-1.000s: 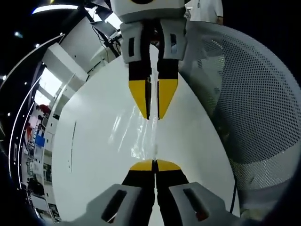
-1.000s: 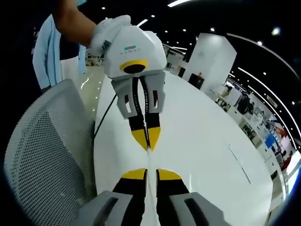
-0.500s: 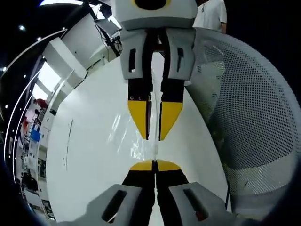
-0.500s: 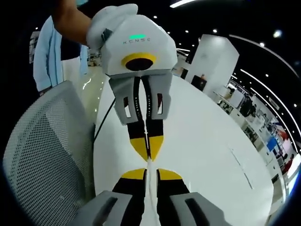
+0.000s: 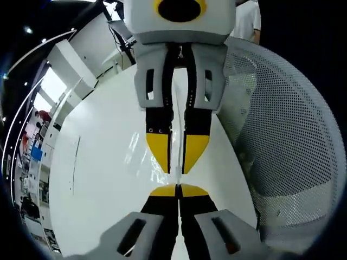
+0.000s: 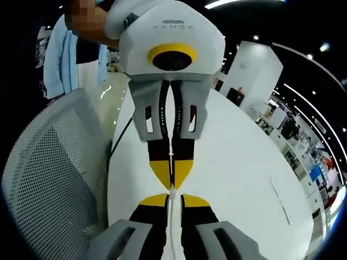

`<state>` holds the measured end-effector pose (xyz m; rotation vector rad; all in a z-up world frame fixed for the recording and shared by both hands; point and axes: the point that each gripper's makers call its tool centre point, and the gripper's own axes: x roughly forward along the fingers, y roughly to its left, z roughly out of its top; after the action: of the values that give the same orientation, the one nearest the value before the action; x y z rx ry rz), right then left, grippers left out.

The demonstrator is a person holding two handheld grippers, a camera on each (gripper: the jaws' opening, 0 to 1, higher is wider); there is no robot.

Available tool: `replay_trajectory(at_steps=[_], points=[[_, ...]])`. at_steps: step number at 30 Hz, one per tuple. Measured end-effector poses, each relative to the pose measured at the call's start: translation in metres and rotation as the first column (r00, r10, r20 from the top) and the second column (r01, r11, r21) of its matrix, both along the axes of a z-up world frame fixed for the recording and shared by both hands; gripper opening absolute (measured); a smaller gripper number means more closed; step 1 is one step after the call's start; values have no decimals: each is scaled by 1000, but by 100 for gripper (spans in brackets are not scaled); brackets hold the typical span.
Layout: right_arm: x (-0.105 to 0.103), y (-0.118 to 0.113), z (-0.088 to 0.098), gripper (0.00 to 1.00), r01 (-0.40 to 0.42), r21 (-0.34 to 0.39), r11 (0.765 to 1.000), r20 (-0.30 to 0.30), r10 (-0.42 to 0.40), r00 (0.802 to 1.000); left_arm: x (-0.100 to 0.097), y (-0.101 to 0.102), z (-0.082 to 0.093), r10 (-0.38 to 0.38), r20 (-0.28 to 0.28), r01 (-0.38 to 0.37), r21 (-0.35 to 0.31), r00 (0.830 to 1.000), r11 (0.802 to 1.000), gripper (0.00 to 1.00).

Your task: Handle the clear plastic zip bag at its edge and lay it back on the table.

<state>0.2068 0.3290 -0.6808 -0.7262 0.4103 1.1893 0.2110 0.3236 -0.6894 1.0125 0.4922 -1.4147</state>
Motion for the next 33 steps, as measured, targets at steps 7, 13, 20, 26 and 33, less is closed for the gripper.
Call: replay_trajectory(at_steps=[7,13,20,26,33], points=[[4,1,1,4,-14,-10,1000,11,14,1000,3,-1,3,3,-11,-3,2,1000,1000,0],[9,2,1,3,-26,-24,999,21,27,999,9,-3,7,15,-6,-15,-6,1000,1000,0],[15,2,1,0,-42,-49,998,37,44,998,15,-5,8,22,2,-22,-6,1000,1000,0],[19,0,0,0,-39,-55,998,37,41,998,20,-6,9,31,2,-31,-14,1000,999,0],[21,-2,-2,0,-24,-57,998,20,26,999,21,-7,6,31,4,-30,-11,1000,999,0]])
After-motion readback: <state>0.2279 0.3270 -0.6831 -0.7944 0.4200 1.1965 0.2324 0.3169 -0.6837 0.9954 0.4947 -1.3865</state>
